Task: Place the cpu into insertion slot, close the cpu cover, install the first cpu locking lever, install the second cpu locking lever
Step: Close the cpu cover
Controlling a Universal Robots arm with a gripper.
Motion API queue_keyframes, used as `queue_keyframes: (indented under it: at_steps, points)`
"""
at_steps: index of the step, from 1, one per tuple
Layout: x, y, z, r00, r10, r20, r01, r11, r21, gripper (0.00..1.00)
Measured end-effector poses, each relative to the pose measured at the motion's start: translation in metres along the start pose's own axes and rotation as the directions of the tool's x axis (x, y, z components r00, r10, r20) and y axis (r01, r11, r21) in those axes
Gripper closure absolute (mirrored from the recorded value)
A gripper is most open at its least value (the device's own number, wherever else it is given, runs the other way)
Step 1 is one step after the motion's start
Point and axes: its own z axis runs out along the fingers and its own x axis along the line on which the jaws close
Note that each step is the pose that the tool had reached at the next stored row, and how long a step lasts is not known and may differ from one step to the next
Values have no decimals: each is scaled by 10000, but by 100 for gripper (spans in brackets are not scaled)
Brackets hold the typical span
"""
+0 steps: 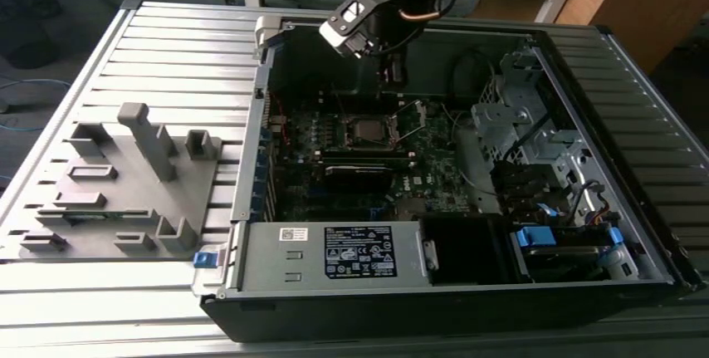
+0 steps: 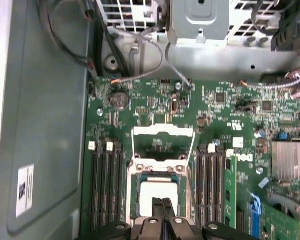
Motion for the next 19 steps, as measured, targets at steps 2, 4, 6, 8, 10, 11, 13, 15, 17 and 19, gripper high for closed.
queue_keyframes:
  at_steps: [2,4,6,8,10,11,13,15,17,19]
  points:
    - [-1,44,2,10000,1,0,-1,10000,0,90]
    - [-1,71,4,10000,0,-1,0,10000,-1,90]
    - [-1,73,4,10000,1,0,-1,10000,0,90]
    - [-1,73,4,10000,2,0,-2,10000,0,90]
    - [-1,75,4,10000,1,0,-1,10000,0,90]
    - [-1,79,5,10000,-1,-1,1,10000,0,90]
    - [-1,88,5,10000,1,-1,-1,10000,0,90]
    - [-1,92,5,10000,1,0,-1,10000,0,90]
    - [-1,102,6,10000,1,0,-1,10000,0,90]
    - [-1,105,6,10000,-1,0,1,10000,0,90]
